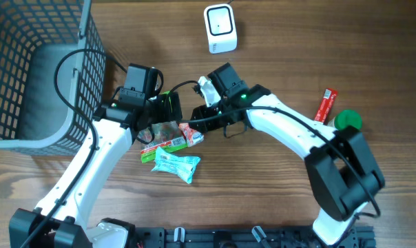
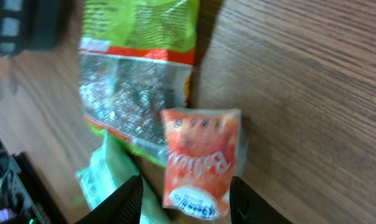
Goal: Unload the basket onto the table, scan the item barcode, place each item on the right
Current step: 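Grasp the orange packet with the right gripper, then lift the orange packet to the white scanner with the right gripper, then place the orange packet on the table at the right, then grasp the mint-green Kleenex pack with the right gripper and lift it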
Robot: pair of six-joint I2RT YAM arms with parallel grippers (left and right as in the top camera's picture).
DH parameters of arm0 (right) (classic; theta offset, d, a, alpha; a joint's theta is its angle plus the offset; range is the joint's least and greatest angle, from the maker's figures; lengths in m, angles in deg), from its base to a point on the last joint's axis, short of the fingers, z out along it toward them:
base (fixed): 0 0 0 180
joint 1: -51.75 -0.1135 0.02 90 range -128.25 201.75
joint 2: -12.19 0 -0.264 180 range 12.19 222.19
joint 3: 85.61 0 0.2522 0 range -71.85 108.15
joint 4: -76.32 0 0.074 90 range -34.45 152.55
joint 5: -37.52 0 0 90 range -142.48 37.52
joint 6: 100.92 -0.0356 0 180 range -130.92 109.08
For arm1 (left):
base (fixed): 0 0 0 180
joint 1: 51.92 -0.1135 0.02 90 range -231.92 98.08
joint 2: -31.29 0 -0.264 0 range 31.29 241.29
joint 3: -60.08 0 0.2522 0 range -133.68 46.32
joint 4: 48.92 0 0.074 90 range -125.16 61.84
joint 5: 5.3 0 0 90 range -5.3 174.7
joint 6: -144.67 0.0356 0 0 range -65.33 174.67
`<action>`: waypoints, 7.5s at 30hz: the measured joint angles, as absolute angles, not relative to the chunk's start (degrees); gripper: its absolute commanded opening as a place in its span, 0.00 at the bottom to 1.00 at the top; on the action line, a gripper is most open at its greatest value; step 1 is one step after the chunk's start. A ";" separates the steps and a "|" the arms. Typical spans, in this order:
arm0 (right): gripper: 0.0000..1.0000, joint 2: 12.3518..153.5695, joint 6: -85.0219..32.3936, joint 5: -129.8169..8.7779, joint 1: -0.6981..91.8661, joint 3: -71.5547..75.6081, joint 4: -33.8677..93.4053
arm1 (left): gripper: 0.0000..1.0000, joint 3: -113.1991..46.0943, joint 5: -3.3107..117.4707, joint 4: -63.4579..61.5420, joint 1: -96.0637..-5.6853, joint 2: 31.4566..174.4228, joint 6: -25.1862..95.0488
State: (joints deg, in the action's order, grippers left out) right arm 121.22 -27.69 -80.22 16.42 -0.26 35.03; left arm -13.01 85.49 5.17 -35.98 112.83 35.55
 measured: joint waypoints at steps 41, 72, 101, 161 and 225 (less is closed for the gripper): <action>0.04 124.70 -32.52 -93.62 19.13 -12.72 55.70 | 1.00 -13.01 85.28 5.37 -35.98 112.83 35.53; 0.04 121.59 -25.90 -105.18 28.31 -13.11 49.58 | 0.10 -30.27 91.68 7.77 -53.31 112.20 59.33; 0.04 94.10 -8.30 -117.31 49.11 -13.33 20.71 | 1.00 -30.14 76.20 14.11 -49.66 112.50 45.74; 0.54 116.46 -19.74 -49.54 47.85 -0.50 10.31 | 1.00 -30.03 75.79 14.11 -49.66 112.87 45.72; 0.52 109.81 -71.49 -78.67 0.59 -23.69 52.45 | 1.00 -30.03 75.79 14.11 -49.66 112.87 45.72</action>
